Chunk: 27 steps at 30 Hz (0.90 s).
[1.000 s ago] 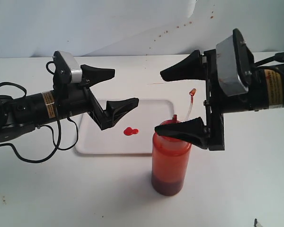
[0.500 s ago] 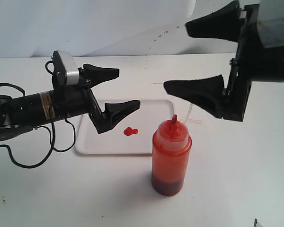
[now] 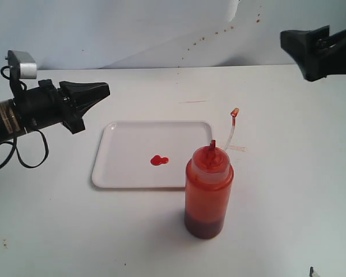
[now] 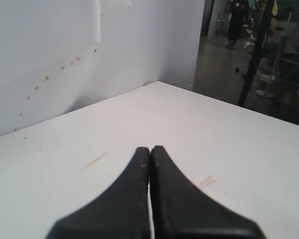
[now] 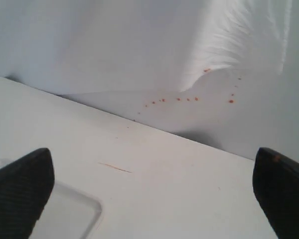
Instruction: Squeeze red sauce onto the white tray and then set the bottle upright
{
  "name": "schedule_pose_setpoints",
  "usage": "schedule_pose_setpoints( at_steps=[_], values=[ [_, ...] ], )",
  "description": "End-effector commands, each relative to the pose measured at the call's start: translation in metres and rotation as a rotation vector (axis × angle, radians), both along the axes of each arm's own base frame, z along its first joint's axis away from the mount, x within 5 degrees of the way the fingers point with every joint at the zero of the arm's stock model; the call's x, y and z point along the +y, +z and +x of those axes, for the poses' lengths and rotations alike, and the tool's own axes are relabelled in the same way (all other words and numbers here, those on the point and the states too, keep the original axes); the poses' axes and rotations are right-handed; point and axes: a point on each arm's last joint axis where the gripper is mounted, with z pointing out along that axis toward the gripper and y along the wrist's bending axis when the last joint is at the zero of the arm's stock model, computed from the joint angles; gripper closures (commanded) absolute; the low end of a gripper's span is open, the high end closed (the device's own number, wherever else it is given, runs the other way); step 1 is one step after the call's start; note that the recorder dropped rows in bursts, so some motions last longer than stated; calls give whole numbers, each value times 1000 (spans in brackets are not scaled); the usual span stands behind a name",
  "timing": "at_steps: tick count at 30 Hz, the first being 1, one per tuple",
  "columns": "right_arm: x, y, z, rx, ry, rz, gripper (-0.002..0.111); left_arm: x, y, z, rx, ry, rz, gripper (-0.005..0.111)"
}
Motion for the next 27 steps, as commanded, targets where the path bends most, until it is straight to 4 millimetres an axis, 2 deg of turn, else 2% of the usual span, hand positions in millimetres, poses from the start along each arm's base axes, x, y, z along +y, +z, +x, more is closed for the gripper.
schedule_pose_setpoints(
  at_steps=[1,7,18,22,25,27],
  values=[
    [-4,-1,-1,18,-53,31,3,6,7,4,58,50,-92,106],
    [-2,-10,-3,40,-19,35,3,6,7,4,72,53,-103,106],
    [2,-9,-4,34,16,55,3,6,7,4,71,52,-103,106],
    [-1,-10,-3,70,-39,151,5,6,7,4,71,52,-103,106],
    [-7,-12,-2,90,-111,161,20,6,7,4,71,52,-103,106],
    [-11,-11,-1,94,-160,140,41,6,7,4,71,52,-103,106]
  ],
)
